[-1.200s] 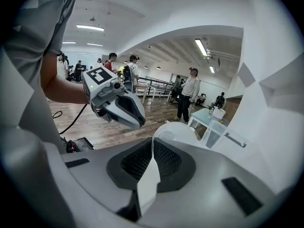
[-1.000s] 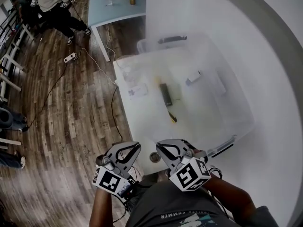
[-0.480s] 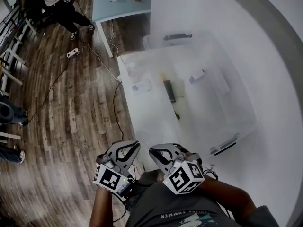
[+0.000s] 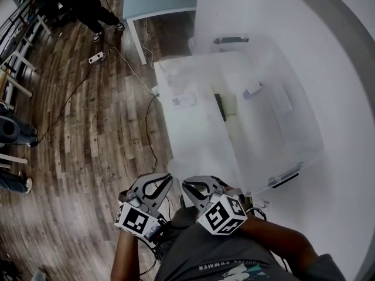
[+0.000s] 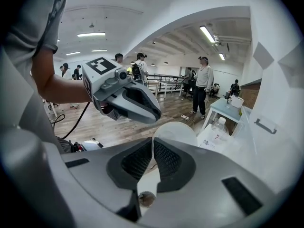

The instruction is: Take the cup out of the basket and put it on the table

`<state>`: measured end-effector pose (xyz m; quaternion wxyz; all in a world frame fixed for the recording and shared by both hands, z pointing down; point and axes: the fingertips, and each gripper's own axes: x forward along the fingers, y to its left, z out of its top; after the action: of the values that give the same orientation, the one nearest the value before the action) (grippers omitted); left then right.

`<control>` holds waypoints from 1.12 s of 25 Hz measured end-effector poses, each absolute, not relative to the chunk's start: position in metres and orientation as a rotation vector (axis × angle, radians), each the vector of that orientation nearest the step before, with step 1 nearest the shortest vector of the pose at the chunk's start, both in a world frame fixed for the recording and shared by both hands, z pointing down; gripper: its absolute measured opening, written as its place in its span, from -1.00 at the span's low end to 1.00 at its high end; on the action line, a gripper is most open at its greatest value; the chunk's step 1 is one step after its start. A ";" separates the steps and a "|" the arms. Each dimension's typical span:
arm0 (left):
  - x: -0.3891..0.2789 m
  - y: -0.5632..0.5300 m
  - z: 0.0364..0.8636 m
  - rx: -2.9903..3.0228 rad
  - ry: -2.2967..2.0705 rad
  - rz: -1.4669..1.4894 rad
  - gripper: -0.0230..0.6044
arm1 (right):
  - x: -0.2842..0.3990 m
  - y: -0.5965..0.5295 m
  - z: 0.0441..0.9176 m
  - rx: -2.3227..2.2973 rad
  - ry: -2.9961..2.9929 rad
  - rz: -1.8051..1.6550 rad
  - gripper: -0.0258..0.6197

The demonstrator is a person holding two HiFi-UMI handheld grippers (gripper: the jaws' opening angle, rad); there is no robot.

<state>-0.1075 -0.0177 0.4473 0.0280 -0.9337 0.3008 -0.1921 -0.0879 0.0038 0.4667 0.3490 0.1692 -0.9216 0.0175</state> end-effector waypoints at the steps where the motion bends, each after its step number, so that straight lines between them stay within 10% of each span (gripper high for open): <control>1: -0.109 -0.016 0.448 -2.883 0.932 -0.596 -0.87 | -0.088 0.004 0.474 0.443 -2.379 0.055 -0.84; 28: -0.107 -0.025 0.468 -2.929 0.879 -0.640 -0.87 | -0.031 -0.011 0.603 0.599 -2.130 0.236 -0.84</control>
<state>-0.1069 -0.0253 0.4678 0.0086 -0.9375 0.2813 -0.2047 -0.0306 -0.0114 0.6030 0.4424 0.2414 -0.8585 0.0952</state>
